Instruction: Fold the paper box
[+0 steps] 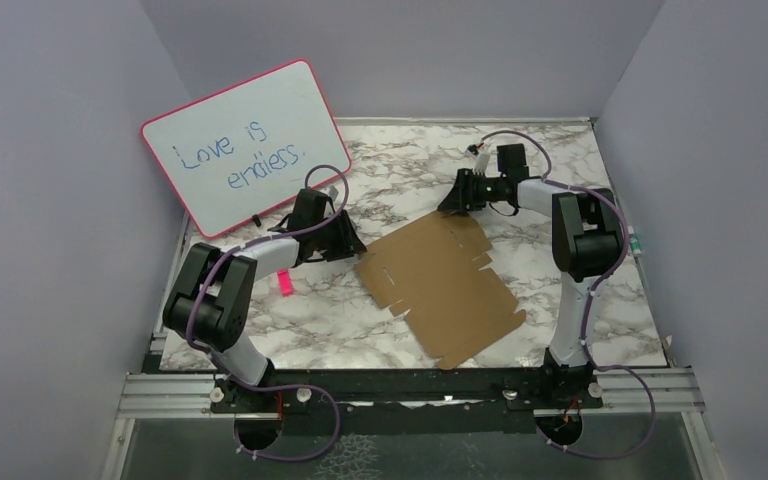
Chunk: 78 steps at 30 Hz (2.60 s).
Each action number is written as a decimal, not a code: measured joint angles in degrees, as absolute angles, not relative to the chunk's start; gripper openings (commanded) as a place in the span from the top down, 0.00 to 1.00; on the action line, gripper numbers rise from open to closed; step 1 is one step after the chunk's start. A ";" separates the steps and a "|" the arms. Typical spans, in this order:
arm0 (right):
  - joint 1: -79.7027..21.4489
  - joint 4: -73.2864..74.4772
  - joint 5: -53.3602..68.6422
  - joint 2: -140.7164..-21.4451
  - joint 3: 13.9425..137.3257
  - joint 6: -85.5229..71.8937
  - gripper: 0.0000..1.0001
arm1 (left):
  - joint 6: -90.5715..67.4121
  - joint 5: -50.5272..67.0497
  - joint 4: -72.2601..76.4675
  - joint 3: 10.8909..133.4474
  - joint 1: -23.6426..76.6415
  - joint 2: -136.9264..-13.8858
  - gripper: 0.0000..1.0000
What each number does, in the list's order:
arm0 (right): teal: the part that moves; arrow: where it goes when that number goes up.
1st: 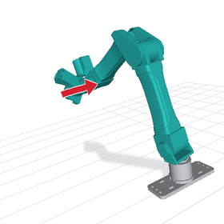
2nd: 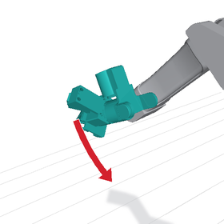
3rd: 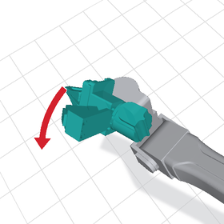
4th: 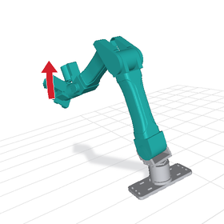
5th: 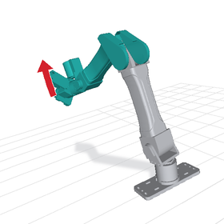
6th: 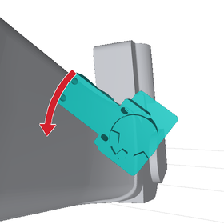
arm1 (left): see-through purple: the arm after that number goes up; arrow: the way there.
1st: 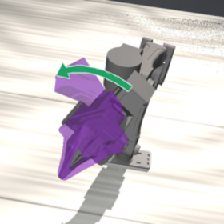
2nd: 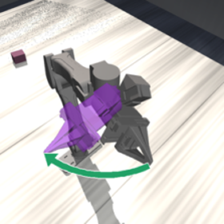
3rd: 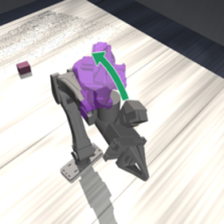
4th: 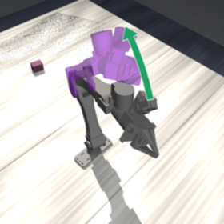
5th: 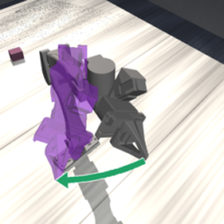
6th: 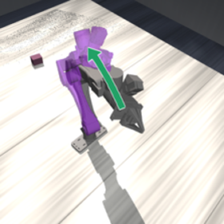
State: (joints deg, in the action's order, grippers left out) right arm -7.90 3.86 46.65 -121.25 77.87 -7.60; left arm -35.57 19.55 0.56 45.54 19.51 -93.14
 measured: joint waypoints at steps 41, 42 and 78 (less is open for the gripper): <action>-13.91 1.26 12.36 -101.03 59.61 -11.00 0.92 | -32.05 16.03 -7.33 69.28 27.99 -105.71 0.84; -14.44 1.69 10.90 -101.03 59.61 -11.14 0.92 | -31.55 15.49 -8.01 70.24 28.27 -106.26 0.84; -24.38 13.54 -15.64 -99.88 62.48 -11.05 0.57 | -26.52 8.67 -14.35 75.18 28.64 -107.57 0.51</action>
